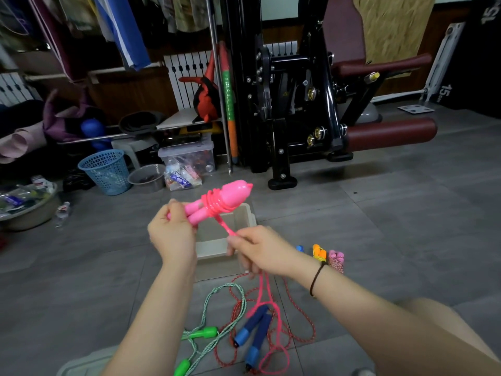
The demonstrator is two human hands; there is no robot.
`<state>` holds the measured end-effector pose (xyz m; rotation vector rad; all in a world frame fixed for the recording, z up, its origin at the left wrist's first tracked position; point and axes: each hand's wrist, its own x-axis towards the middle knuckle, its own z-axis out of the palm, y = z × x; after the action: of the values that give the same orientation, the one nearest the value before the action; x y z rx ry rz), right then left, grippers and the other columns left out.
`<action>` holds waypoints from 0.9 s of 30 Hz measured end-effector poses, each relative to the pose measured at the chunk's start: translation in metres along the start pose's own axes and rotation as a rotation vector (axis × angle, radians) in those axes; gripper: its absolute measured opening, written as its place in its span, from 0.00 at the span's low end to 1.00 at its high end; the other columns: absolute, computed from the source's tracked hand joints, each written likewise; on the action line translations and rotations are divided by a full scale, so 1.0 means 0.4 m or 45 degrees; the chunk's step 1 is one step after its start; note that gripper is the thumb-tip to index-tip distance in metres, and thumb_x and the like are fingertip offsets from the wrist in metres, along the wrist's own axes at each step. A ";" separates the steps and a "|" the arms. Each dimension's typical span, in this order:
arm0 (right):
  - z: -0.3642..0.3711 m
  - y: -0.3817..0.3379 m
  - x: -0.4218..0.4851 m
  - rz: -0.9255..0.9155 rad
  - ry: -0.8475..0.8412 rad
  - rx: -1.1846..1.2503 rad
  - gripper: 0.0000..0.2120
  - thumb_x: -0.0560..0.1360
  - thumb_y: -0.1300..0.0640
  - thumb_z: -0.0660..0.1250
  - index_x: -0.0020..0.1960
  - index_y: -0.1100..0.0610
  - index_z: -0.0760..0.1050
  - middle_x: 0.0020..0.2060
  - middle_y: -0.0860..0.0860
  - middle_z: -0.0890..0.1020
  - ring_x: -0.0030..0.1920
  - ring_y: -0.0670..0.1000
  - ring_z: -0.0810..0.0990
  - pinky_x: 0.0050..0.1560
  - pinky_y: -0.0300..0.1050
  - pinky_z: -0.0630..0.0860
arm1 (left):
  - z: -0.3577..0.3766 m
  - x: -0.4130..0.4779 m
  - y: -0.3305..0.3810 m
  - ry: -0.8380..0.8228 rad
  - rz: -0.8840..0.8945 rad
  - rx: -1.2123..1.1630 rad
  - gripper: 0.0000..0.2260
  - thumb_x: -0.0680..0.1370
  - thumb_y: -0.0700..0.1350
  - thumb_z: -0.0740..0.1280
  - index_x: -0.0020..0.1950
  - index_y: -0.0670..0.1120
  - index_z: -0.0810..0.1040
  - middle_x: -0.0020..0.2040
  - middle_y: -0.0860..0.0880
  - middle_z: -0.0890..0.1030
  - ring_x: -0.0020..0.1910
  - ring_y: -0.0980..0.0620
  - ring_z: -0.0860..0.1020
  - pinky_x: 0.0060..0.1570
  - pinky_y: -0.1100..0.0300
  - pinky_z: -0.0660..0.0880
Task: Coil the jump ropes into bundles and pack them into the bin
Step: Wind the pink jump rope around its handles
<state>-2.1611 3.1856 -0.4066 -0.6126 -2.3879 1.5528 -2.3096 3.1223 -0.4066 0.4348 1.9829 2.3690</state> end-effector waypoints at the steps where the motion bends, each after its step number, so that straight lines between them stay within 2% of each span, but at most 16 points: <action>1: 0.011 -0.010 -0.004 -0.016 -0.064 0.010 0.12 0.80 0.54 0.58 0.43 0.56 0.76 0.26 0.50 0.75 0.24 0.48 0.75 0.30 0.39 0.73 | -0.005 0.008 -0.006 0.028 0.072 0.155 0.17 0.77 0.49 0.60 0.28 0.46 0.70 0.26 0.45 0.68 0.27 0.48 0.66 0.29 0.57 0.64; 2: 0.017 -0.017 -0.010 -0.032 -0.120 0.021 0.10 0.80 0.55 0.59 0.46 0.58 0.76 0.26 0.50 0.77 0.25 0.48 0.76 0.32 0.41 0.73 | -0.006 0.009 -0.004 0.033 0.166 0.321 0.17 0.77 0.49 0.60 0.29 0.46 0.71 0.26 0.45 0.68 0.29 0.46 0.67 0.31 0.55 0.62; 4: 0.016 -0.027 -0.018 -0.048 -0.199 0.011 0.09 0.79 0.57 0.60 0.51 0.61 0.75 0.28 0.49 0.78 0.25 0.48 0.76 0.32 0.41 0.74 | -0.004 -0.004 0.012 -0.036 0.357 0.554 0.15 0.79 0.46 0.61 0.32 0.44 0.73 0.27 0.46 0.70 0.32 0.45 0.67 0.33 0.56 0.57; 6: -0.003 -0.033 -0.019 -0.047 -0.159 -0.058 0.10 0.79 0.56 0.61 0.51 0.62 0.77 0.26 0.49 0.76 0.23 0.44 0.74 0.29 0.39 0.73 | 0.001 -0.013 0.016 -0.169 0.507 0.658 0.15 0.80 0.44 0.60 0.35 0.40 0.74 0.28 0.45 0.74 0.32 0.43 0.68 0.33 0.58 0.56; 9: -0.045 -0.038 -0.008 -0.160 0.056 -0.391 0.12 0.77 0.49 0.65 0.43 0.55 0.83 0.24 0.51 0.75 0.25 0.46 0.73 0.31 0.37 0.70 | -0.001 -0.011 -0.005 -0.423 0.716 0.897 0.14 0.79 0.49 0.61 0.35 0.45 0.68 0.26 0.48 0.70 0.30 0.41 0.70 0.31 0.55 0.64; 11: -0.068 -0.034 -0.004 -0.191 0.130 -0.499 0.15 0.75 0.46 0.67 0.32 0.51 0.80 0.25 0.51 0.77 0.28 0.48 0.75 0.33 0.41 0.70 | -0.004 -0.015 -0.012 -0.623 0.860 1.009 0.14 0.76 0.56 0.57 0.38 0.47 0.66 0.26 0.51 0.67 0.29 0.41 0.71 0.30 0.55 0.69; 13: -0.092 -0.026 -0.001 -0.190 0.155 -0.556 0.18 0.73 0.45 0.68 0.27 0.53 0.77 0.23 0.50 0.75 0.27 0.46 0.71 0.31 0.43 0.67 | -0.006 -0.020 -0.013 -0.795 0.961 0.983 0.14 0.73 0.58 0.55 0.40 0.48 0.65 0.25 0.52 0.67 0.28 0.43 0.69 0.29 0.56 0.69; 14: -0.102 -0.023 0.001 -0.182 0.152 -0.570 0.19 0.72 0.44 0.69 0.28 0.54 0.78 0.23 0.51 0.75 0.27 0.45 0.70 0.30 0.39 0.65 | -0.008 -0.019 -0.014 -0.857 0.977 0.966 0.14 0.72 0.58 0.55 0.39 0.47 0.66 0.25 0.51 0.67 0.28 0.44 0.68 0.29 0.55 0.70; 15: -0.113 -0.021 0.002 -0.175 0.141 -0.569 0.19 0.71 0.43 0.69 0.30 0.56 0.80 0.24 0.53 0.76 0.28 0.45 0.70 0.30 0.33 0.63 | -0.010 -0.017 -0.016 -0.902 0.970 0.946 0.16 0.72 0.58 0.55 0.37 0.46 0.68 0.25 0.50 0.68 0.28 0.45 0.68 0.29 0.54 0.70; 17: -0.127 -0.015 0.007 -0.164 0.120 -0.519 0.18 0.71 0.42 0.70 0.32 0.56 0.81 0.25 0.54 0.76 0.28 0.45 0.69 0.31 0.30 0.63 | -0.020 -0.016 -0.012 -0.943 0.933 0.887 0.19 0.72 0.58 0.56 0.32 0.43 0.70 0.25 0.48 0.69 0.29 0.47 0.68 0.32 0.51 0.70; 20: -0.126 -0.004 0.017 -0.153 0.091 -0.387 0.16 0.72 0.43 0.69 0.29 0.50 0.79 0.23 0.49 0.72 0.28 0.44 0.66 0.30 0.37 0.62 | -0.035 -0.032 0.008 -0.988 0.890 0.772 0.21 0.73 0.57 0.56 0.31 0.41 0.72 0.26 0.45 0.70 0.29 0.46 0.69 0.34 0.51 0.69; 22: -0.120 0.001 0.019 -0.135 0.035 -0.286 0.17 0.73 0.44 0.68 0.29 0.51 0.78 0.23 0.50 0.70 0.27 0.46 0.65 0.29 0.39 0.62 | -0.046 -0.044 0.020 -1.040 0.823 0.709 0.23 0.73 0.57 0.57 0.32 0.38 0.74 0.27 0.42 0.73 0.29 0.45 0.71 0.34 0.50 0.70; 24: -0.116 0.001 0.014 -0.120 -0.017 -0.160 0.18 0.74 0.45 0.67 0.29 0.54 0.77 0.22 0.49 0.67 0.24 0.45 0.63 0.25 0.35 0.61 | -0.052 -0.056 0.030 -1.069 0.676 0.573 0.23 0.74 0.56 0.58 0.32 0.37 0.75 0.27 0.42 0.73 0.28 0.47 0.71 0.31 0.53 0.70; 27: -0.111 0.000 0.016 -0.056 -0.027 0.002 0.21 0.73 0.42 0.65 0.28 0.55 0.76 0.21 0.49 0.66 0.22 0.45 0.61 0.23 0.36 0.58 | -0.051 -0.083 0.052 -1.066 0.436 0.320 0.18 0.78 0.48 0.61 0.31 0.41 0.75 0.25 0.52 0.74 0.26 0.61 0.70 0.27 0.65 0.67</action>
<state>-2.1486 3.2246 -0.3884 -0.5420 -2.3988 1.5506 -2.2788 3.0923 -0.3960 1.5653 1.8410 1.5909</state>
